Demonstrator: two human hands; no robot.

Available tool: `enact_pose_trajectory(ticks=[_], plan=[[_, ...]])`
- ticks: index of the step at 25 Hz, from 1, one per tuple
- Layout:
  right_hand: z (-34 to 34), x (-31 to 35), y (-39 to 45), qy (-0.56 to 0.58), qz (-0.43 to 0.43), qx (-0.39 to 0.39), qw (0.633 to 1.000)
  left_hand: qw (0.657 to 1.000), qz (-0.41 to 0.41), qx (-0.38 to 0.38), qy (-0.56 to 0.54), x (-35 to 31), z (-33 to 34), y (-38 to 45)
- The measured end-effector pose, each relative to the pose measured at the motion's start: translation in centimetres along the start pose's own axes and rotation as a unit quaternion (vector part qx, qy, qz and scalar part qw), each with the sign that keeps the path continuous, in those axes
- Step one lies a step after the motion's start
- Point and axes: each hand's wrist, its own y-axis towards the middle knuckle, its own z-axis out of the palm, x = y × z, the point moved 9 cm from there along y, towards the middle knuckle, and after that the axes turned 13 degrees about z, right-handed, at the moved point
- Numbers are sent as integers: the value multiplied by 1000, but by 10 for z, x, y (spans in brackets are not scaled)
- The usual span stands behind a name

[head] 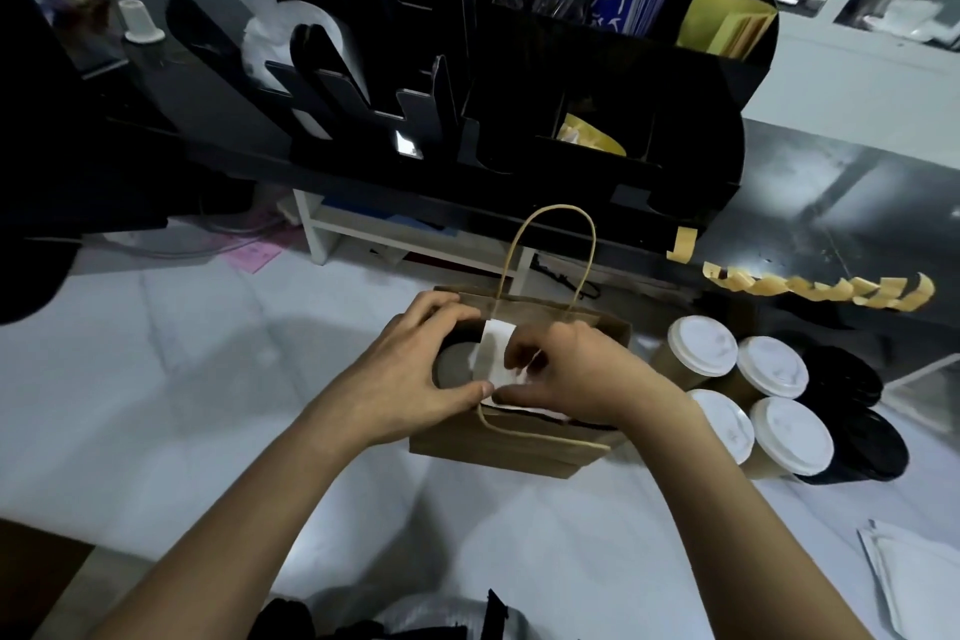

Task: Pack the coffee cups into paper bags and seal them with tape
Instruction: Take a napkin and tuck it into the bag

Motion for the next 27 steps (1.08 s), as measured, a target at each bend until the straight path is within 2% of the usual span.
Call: enact_pose_trajectory(ticks=[2,7,10,12,16,27], plan=[[-16,-7,-7,31,1,-55,998,1000,1,1,-2,-1,1,2],[-48,-46,-34,33,37,-286,957,1000,9,3,-1,-6,8,4],[-49,-75,-48,31,104,-344,933,1000,18,8,-2,-12,14,8],[-48,-90,-56,45,137,-352,925,1000,25,10,0,-16,19,11],[-38,-113,-59,92,173,-305,932,999,39,12,5,-26,27,18],[-34,-143,-67,115,191,-288,931,999,49,16,16,-43,45,31]])
